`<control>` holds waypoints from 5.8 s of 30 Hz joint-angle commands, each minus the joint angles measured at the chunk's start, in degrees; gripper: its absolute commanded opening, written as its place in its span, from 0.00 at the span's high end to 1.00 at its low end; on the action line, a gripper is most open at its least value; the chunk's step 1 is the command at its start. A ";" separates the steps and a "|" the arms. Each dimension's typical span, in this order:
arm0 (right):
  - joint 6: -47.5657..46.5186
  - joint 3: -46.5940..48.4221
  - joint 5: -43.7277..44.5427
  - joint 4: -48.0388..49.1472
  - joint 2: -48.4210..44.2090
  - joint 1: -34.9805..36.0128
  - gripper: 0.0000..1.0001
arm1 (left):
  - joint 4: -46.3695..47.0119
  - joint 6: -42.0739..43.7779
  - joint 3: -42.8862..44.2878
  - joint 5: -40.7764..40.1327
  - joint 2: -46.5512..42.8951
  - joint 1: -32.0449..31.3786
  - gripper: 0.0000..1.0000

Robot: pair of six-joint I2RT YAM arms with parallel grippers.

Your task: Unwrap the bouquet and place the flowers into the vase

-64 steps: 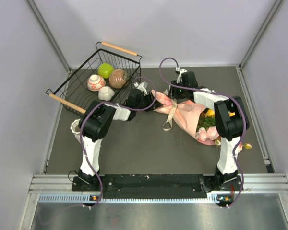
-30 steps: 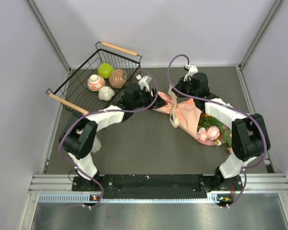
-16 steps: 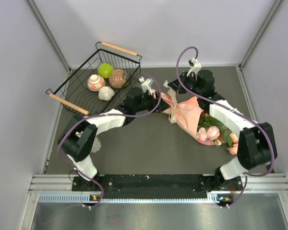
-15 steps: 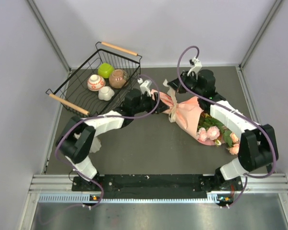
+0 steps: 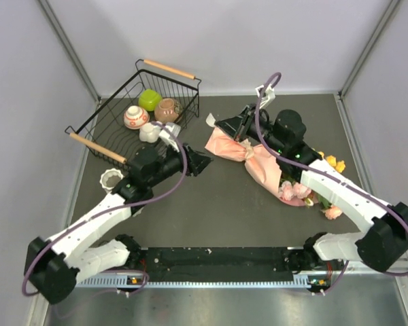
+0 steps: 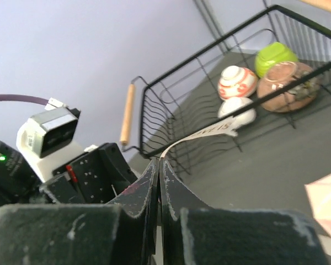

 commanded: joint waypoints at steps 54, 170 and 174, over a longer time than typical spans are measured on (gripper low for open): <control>8.12 -6.91 20.65 3.99 -3.58 33.30 1.00 | -39.53 0.42 -3.66 -15.41 -45.42 -0.18 0.27; -24.04 64.80 31.28 -55.24 67.88 -13.54 1.00 | -8.77 -6.88 10.93 6.47 26.12 -2.73 0.30; -25.36 62.98 30.40 -52.00 61.49 -13.63 1.00 | -11.06 -6.09 12.78 6.64 28.23 -2.73 0.30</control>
